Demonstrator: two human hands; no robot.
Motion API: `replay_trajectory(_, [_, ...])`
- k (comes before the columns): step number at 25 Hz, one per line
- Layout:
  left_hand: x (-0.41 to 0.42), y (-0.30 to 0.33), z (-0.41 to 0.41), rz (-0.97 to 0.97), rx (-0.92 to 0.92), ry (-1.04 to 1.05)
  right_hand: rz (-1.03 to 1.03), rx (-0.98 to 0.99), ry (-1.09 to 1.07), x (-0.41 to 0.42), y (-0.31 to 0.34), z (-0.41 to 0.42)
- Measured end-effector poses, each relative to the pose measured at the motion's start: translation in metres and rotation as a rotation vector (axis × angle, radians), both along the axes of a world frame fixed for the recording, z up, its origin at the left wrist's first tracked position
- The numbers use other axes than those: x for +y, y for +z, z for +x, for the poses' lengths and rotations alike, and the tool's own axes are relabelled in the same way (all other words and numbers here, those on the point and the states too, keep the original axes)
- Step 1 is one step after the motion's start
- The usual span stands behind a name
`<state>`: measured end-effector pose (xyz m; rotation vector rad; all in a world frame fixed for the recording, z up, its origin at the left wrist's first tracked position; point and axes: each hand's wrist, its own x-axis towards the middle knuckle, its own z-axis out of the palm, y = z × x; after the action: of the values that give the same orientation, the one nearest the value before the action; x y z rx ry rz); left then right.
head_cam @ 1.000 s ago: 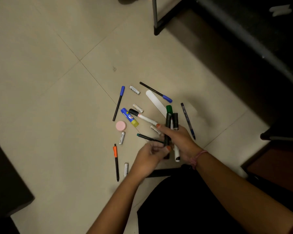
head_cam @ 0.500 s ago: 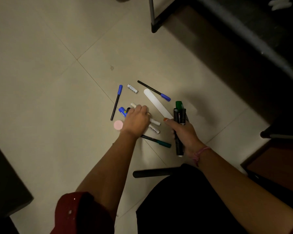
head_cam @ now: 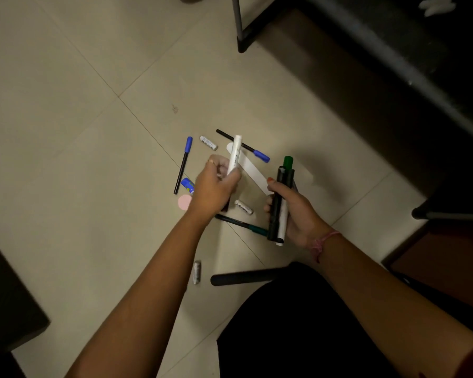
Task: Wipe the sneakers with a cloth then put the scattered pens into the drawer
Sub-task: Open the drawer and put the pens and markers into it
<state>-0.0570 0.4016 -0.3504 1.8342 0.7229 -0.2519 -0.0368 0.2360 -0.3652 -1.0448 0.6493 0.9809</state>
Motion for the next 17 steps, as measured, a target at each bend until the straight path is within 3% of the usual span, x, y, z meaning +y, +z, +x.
replay_trajectory(2, [-0.016, 0.007, -0.007, -0.404, 0.142, 0.179, 0.053, 0.001, 0.012, -0.001, 0.001, 0.001])
replay_trajectory(3, [-0.023, 0.006, -0.010, -0.506, 0.190, 0.206, 0.091, 0.012, 0.016, 0.000, 0.000, 0.001])
replay_trajectory(11, [-0.059, -0.002, -0.025, -0.618, 0.189, 0.268, 0.049, 0.027, 0.068, -0.002, -0.008, -0.001])
replay_trajectory(17, [-0.067, 0.062, -0.019, -0.670, 0.193, 0.219, 0.028, -0.042, 0.111, -0.028, 0.073, 0.012])
